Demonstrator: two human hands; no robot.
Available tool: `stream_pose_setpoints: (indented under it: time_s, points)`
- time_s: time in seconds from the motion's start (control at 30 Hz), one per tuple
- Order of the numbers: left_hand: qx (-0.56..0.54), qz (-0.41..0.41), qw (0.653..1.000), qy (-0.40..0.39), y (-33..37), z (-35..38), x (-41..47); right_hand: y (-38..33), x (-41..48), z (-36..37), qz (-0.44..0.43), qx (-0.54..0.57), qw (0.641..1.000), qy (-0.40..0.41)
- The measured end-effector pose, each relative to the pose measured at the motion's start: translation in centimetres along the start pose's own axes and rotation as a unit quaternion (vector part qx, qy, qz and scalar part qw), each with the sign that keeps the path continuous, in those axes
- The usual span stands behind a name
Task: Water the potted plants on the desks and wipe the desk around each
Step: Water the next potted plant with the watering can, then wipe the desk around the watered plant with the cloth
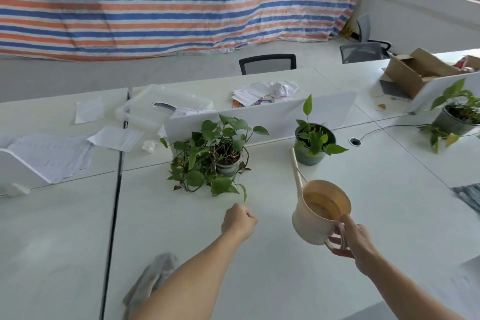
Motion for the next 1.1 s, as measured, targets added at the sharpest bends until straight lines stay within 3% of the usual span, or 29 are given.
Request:
stream_pose_setpoints:
  time_s: [0.2, 0.47, 0.6, 0.87, 1.0, 1.1]
  points:
    - [0.15, -0.02, 0.988, 0.037, -5.0, 2.9, -2.3, 2.1, 2.3, -2.5, 0.002, 0.007, 1.0, -0.011]
    - [0.279, -0.047, 0.956, -0.079, -10.7, 10.0, -4.1, 4.8, 4.4, -3.7, 0.011, 0.015, 1.0, -0.023]
    - [0.306, -0.036, 0.948, -0.081, -11.4, 10.4, -4.7, 5.1, 4.7, -3.8, -0.001, -0.024, 0.999, -0.041]
    - [0.257, -0.016, 0.965, 0.042, -11.9, 4.7, -5.4, 4.3, 4.0, -4.6, -0.091, -0.246, 0.964, -0.033]
    - [0.249, -0.012, 0.961, 0.119, -15.6, -0.2, -5.1, 4.6, 1.7, -2.9, -0.132, -0.317, 0.939, -0.018]
    - [0.247, -0.042, 0.952, 0.178, -20.1, -4.0, -4.8, 5.0, -0.6, -2.0, -0.131, -0.317, 0.939, 0.033]
Point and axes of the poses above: each hand's wrist, its own x-axis towards the middle knuckle, its own z-axis out of the palm, y = z × x, the point moved 9 cm from there along x, towards the middle knuckle, and after that the axes turned 11 degrees about -z, right-handed, at the moved point
